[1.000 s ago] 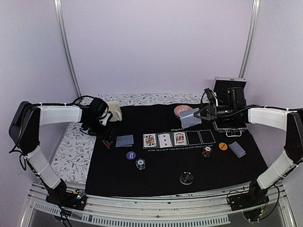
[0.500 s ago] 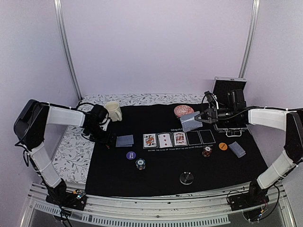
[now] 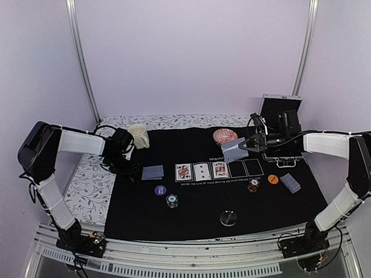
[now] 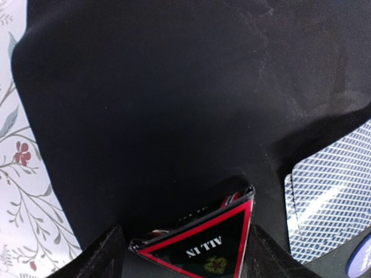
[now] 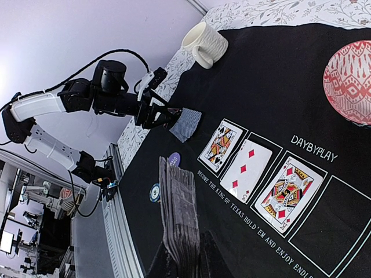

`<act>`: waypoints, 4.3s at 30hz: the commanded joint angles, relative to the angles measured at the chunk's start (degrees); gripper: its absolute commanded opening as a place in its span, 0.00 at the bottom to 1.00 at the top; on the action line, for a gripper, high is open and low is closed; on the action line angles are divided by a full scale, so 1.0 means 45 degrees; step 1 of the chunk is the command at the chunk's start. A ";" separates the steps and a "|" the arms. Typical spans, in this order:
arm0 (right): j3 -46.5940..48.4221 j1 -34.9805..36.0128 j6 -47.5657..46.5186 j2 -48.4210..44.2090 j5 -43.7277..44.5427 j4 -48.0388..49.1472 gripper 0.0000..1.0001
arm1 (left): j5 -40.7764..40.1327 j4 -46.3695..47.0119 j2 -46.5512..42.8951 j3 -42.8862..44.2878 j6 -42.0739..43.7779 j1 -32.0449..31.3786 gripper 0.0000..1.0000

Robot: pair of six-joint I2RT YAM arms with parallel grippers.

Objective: Distribute texas hold em gaming equipment
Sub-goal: Pick up the all-in button from the small blind area, then place the all-in button in the big blind area.

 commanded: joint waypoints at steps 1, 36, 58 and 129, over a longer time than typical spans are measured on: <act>0.0269 -0.0115 -0.0241 -0.0077 -0.0329 -0.0123 0.02 | -0.0357 -0.0435 0.0331 -0.0568 -0.0221 -0.0089 0.71; 0.0582 -0.0280 -0.0472 -0.0218 -0.0349 -0.0560 0.02 | -0.0274 -0.0158 -0.0391 -0.1754 -0.1112 -0.0089 0.66; 0.0648 -0.0407 -0.0591 -0.0245 -0.0280 -0.0766 0.02 | -0.0218 -0.0297 -0.0875 -0.2141 -0.1673 -0.0180 0.67; 0.1046 -0.4427 -0.0457 -0.2753 0.1335 -0.2642 0.02 | 0.0055 -0.4174 0.8441 1.6968 0.1832 -1.1377 0.45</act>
